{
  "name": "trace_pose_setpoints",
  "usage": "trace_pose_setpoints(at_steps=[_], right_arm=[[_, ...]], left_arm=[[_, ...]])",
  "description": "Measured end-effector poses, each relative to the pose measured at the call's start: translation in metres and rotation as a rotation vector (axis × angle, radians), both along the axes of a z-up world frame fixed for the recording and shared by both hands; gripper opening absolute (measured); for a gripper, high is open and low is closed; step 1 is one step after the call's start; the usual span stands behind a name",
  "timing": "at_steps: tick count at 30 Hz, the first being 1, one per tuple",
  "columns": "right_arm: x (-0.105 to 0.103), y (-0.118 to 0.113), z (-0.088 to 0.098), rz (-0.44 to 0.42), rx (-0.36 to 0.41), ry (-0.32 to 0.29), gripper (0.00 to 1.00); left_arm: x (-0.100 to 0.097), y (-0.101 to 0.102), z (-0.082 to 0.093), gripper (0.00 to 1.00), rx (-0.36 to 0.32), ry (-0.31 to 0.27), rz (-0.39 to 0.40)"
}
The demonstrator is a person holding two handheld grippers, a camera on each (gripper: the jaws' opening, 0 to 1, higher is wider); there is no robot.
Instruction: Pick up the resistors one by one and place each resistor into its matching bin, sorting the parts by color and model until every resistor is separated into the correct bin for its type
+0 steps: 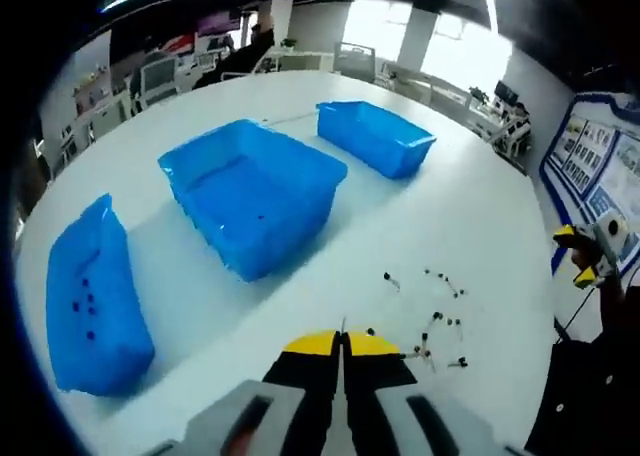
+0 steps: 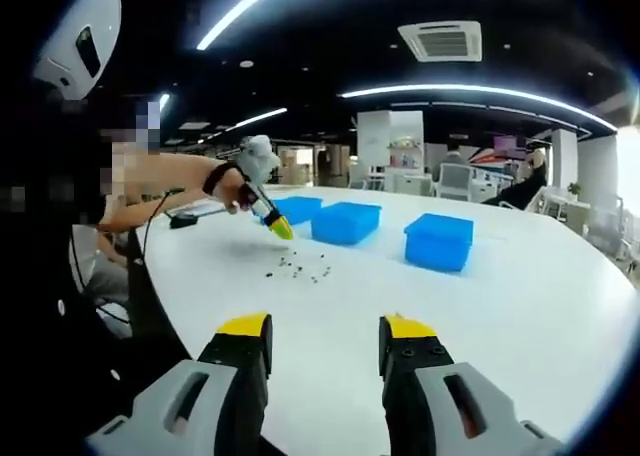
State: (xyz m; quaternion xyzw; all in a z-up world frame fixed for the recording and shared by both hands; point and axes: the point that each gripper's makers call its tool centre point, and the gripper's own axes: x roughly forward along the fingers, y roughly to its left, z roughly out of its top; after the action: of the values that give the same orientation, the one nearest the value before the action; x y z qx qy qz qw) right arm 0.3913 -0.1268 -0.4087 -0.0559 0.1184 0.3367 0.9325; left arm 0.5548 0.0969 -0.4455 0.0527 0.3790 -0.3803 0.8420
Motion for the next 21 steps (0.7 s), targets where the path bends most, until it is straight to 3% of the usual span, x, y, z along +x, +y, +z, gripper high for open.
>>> trace_pose_setpoints(at_steps=[1, 3, 7, 12, 14, 17, 21], right_arm=[[0.0, 0.001, 0.001, 0.002, -0.002, -0.002, 0.44], [0.001, 0.002, 0.004, 0.003, -0.008, -0.01, 0.45], [0.003, 0.002, 0.015, -0.01, 0.001, -0.038, 0.45], [0.004, 0.004, 0.024, -0.02, 0.019, -0.055, 0.46], [0.002, 0.007, 0.026, -0.018, 0.015, -0.057, 0.46], [0.001, 0.008, 0.028, -0.018, 0.005, -0.063, 0.46], [0.0, 0.009, 0.033, -0.024, -0.003, -0.077, 0.46]], left_arm=[[-0.003, -0.001, 0.008, 0.05, -0.037, -0.023, 0.017], [-0.009, -0.002, 0.031, 0.05, -0.113, -0.122, 0.043], [-0.026, -0.002, 0.068, 0.05, -0.202, -0.298, 0.084], [-0.048, 0.008, 0.1, 0.05, -0.311, -0.487, 0.193], [-0.052, 0.012, 0.105, 0.05, -0.341, -0.519, 0.245], [-0.051, 0.014, 0.106, 0.05, -0.295, -0.578, 0.263], [-0.042, 0.009, 0.111, 0.05, -0.344, -0.574, 0.279]])
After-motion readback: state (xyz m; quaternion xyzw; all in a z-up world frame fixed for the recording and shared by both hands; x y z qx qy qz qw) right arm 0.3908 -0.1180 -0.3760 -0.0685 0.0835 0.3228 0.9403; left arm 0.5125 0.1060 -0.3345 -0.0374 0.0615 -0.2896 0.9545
